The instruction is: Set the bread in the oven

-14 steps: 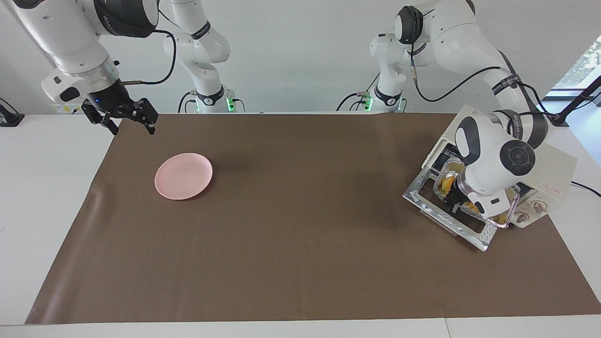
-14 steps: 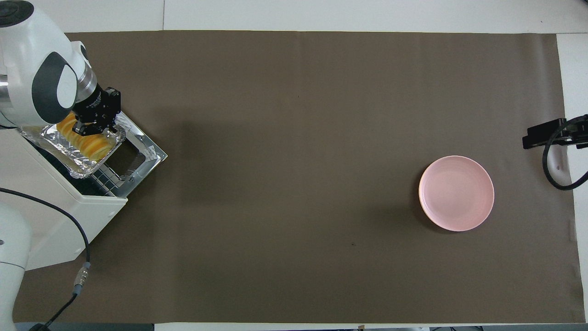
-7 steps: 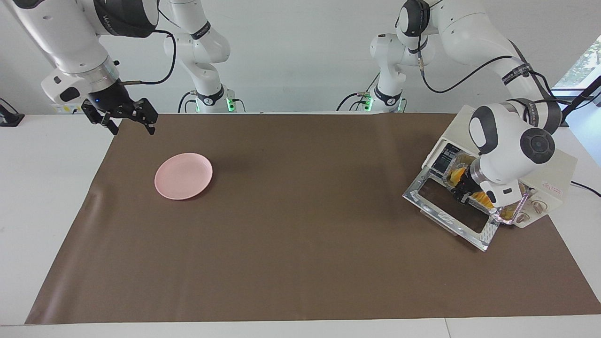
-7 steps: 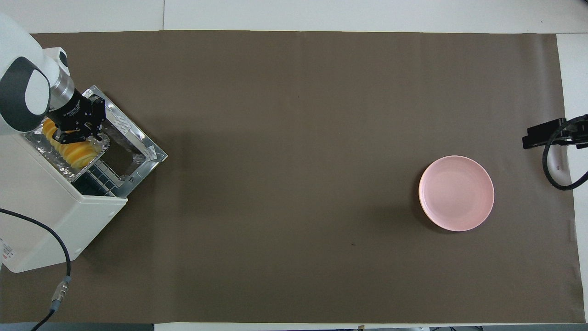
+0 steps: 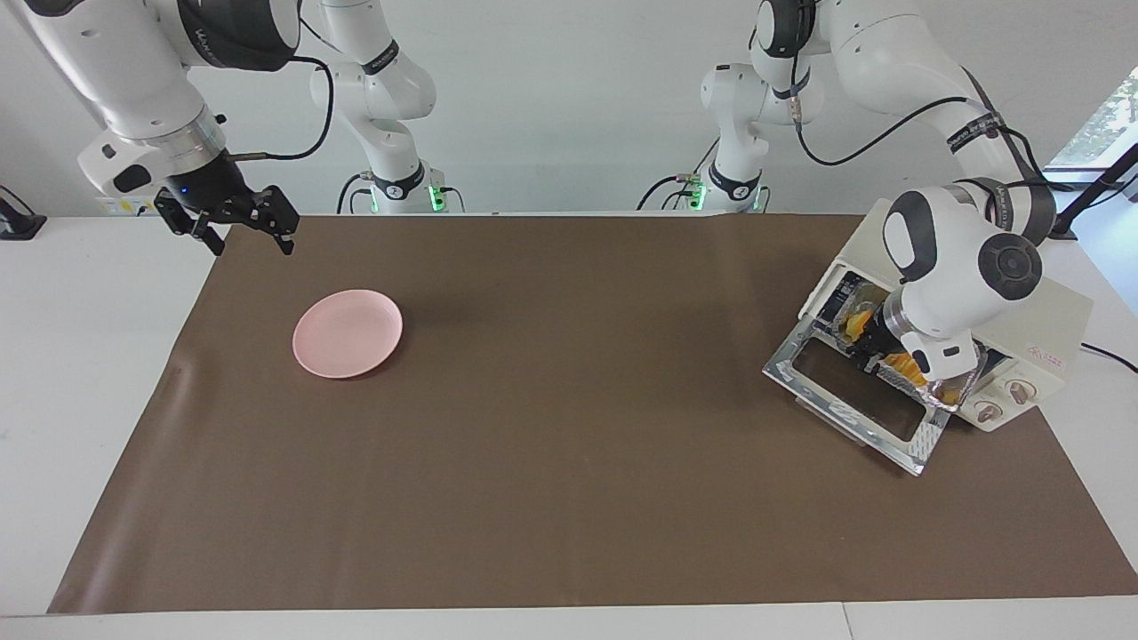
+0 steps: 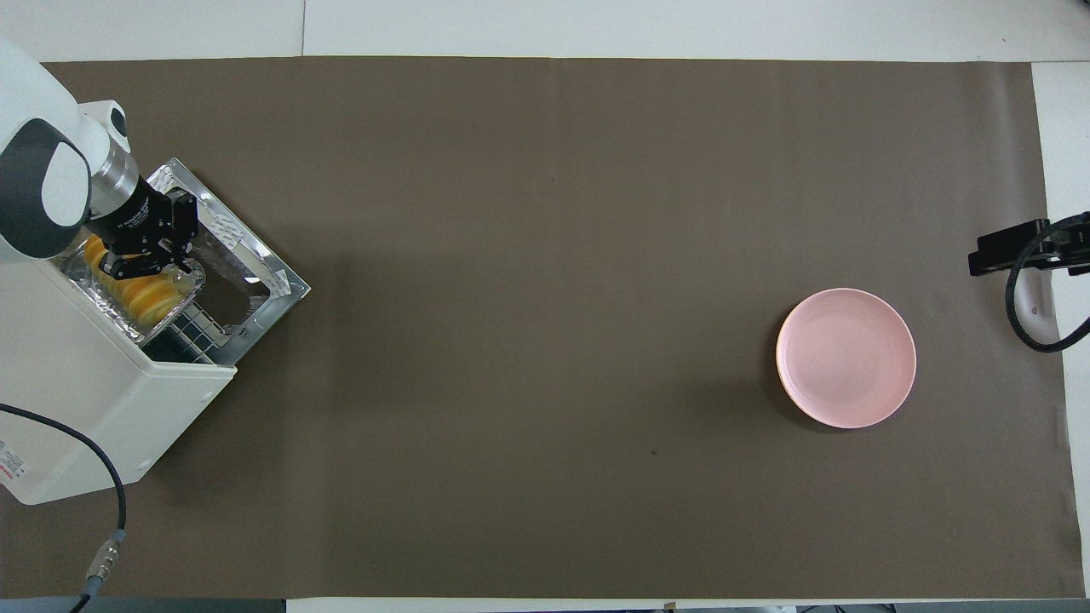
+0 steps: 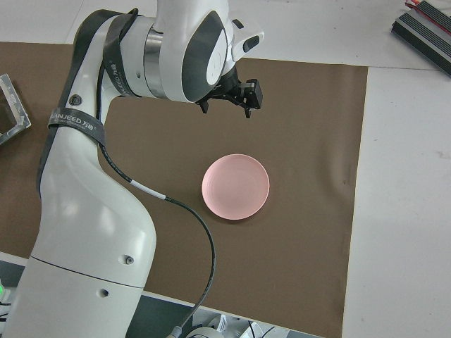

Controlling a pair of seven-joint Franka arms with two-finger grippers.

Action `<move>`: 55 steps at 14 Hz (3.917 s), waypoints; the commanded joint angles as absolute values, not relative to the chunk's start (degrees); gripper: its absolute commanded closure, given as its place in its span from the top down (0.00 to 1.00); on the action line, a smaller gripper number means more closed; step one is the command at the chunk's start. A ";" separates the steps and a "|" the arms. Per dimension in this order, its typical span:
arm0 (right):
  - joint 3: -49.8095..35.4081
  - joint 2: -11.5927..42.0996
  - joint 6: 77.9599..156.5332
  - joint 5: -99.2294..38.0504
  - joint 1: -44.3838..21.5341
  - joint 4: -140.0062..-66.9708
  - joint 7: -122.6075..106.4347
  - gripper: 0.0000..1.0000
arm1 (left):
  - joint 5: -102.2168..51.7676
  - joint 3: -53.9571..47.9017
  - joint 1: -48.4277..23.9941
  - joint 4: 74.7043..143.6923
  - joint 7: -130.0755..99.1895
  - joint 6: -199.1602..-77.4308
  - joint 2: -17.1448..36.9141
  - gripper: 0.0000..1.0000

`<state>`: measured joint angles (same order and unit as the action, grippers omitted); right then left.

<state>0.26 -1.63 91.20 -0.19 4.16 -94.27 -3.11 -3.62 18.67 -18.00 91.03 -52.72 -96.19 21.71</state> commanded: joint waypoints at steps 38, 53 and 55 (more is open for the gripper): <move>-0.44 -2.64 90.79 0.70 5.01 -95.19 -4.39 1.00 | 1.67 19.34 -17.75 103.18 -52.12 -103.27 14.41 0.71; -0.44 -2.64 90.79 0.70 5.01 -95.19 -4.31 1.00 | 2.89 19.34 -19.77 98.97 -51.33 -101.87 15.29 1.00; -0.44 -2.64 90.79 0.70 5.01 -95.19 -4.31 1.00 | 5.96 19.07 -20.82 98.79 -50.45 -100.90 15.29 1.00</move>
